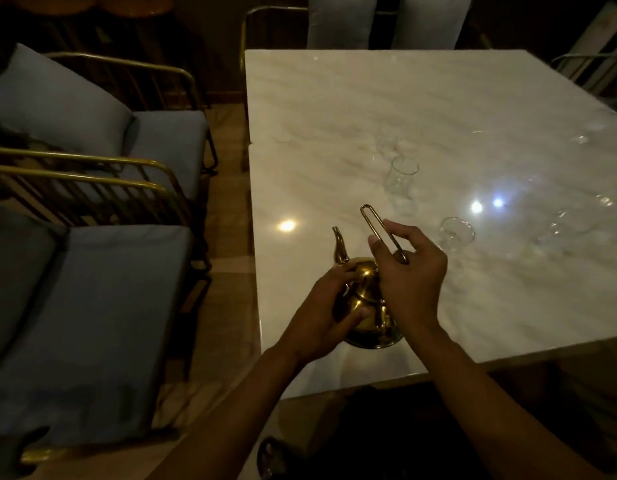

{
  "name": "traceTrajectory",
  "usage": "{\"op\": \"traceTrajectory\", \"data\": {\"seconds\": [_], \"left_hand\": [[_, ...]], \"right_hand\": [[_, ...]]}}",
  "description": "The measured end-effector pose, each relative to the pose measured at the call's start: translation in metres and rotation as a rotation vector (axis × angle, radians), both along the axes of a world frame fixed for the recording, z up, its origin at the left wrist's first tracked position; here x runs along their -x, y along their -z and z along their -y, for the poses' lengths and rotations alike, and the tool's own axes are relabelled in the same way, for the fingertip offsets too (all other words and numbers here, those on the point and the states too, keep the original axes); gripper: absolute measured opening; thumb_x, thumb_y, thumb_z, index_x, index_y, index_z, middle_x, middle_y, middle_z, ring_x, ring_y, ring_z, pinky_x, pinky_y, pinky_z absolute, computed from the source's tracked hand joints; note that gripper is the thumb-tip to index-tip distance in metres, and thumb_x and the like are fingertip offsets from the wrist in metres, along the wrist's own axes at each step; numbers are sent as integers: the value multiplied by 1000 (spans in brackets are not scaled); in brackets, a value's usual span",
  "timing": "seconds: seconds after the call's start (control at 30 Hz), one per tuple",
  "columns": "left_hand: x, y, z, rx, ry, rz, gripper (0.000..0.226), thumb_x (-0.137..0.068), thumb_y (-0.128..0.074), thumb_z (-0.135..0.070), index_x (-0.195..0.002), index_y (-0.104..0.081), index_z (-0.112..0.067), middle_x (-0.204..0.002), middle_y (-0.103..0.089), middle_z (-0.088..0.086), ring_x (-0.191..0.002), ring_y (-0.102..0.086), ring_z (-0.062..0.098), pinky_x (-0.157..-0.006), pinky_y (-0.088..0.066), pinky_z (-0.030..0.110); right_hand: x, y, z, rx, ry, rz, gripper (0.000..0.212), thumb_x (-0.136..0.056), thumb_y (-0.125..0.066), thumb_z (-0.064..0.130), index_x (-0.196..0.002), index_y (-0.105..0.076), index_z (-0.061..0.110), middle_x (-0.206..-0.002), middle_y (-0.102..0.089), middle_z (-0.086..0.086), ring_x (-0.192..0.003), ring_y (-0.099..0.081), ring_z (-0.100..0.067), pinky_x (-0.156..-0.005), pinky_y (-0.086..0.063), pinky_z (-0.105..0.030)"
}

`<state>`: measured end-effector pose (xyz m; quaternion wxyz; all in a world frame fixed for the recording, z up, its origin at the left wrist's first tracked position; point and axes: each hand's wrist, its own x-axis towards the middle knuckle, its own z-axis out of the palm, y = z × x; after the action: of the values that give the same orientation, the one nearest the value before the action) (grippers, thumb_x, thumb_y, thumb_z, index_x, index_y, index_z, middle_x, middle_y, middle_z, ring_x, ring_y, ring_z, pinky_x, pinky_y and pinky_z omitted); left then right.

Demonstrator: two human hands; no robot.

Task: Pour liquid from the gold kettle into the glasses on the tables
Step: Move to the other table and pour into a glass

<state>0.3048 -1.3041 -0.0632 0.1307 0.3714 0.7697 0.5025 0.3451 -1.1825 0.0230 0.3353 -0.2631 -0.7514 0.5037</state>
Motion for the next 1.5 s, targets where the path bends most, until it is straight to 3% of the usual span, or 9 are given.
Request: {"op": "traceTrajectory", "data": {"seconds": [0.27, 0.43, 0.57, 0.67, 0.83, 1.03, 1.27, 1.4, 1.5], "left_hand": [[50, -1, 27, 31, 117, 15, 53, -90, -65, -35, -137, -40, -32, -147, -32, -23, -133, -33, -6, -106, -36, 20], [89, 3, 23, 32, 160, -11, 53, -89, -65, -36, -136, -41, -31, -150, -33, -20, -135, -31, -7, -106, -33, 14], [123, 8, 11, 20, 181, -49, 54, -88, -64, -41, -136, -42, -29, -150, -33, -21, -134, -34, -4, -105, -34, 13], [147, 9, 1, 14, 199, -60, 55, -88, -62, -45, -136, -41, -32, -146, -29, -30, -134, -32, -6, -104, -32, 10], [183, 5, -13, -26, 260, -129, 58, -88, -62, -45, -138, -42, -25, -150, -32, -17, -137, -31, 0, -109, -32, 16], [211, -16, -34, -104, 366, -173, 53, -88, -66, -37, -135, -48, -20, -144, -33, -25, -134, -33, -3, -108, -31, 18], [233, -23, -61, -78, 510, -219, 57, -86, -67, -39, -136, -46, -19, -150, -37, -6, -138, -31, 6, -112, -35, 34], [243, -23, -79, -60, 610, -238, 56, -87, -68, -38, -135, -45, -20, -148, -33, -15, -135, -24, -8, -111, -34, 28], [256, -19, -95, -53, 678, -237, 57, -87, -68, -38, -135, -45, -20, -151, -35, -8, -137, -28, 1, -110, -37, 34]], "right_hand": [[36, 0, 31, 45, 122, -27, 29, -84, -73, 16, -112, -68, 13, -86, -65, 24, -43, -51, -1, -47, -43, -10], [67, 2, 32, 65, 165, -40, 31, -84, -73, 16, -114, -68, 14, -76, -64, 23, -40, -49, -4, -45, -43, -10], [96, 3, 23, 77, 180, -28, 30, -84, -73, 19, -114, -68, 19, -65, -65, 5, -38, -44, -5, -44, -45, -20], [118, 2, 16, 106, 211, -26, 29, -84, -73, 18, -113, -68, 20, -60, -61, 15, -38, -47, -4, -44, -46, -18], [145, -8, 7, 118, 273, -37, 28, -84, -73, 17, -111, -68, 23, -64, -65, -13, -36, -43, -4, -43, -44, -17], [160, -19, -4, 87, 356, -64, 28, -84, -73, 17, -111, -67, 23, -64, -64, -1, -39, -42, -6, -43, -42, -18], [163, -24, -20, 30, 477, -75, 27, -83, -74, 21, -106, -66, 32, -62, -63, -5, -41, -41, -8, -45, -41, -22], [165, -21, -32, 32, 550, -74, 26, -82, -75, 22, -106, -68, 29, -44, -47, 7, -38, -36, -9, -44, -37, -22], [172, -18, -42, 54, 596, -72, 26, -82, -75, 21, -106, -69, 26, -40, -43, 8, -36, -34, -7, -42, -36, -19]]}}
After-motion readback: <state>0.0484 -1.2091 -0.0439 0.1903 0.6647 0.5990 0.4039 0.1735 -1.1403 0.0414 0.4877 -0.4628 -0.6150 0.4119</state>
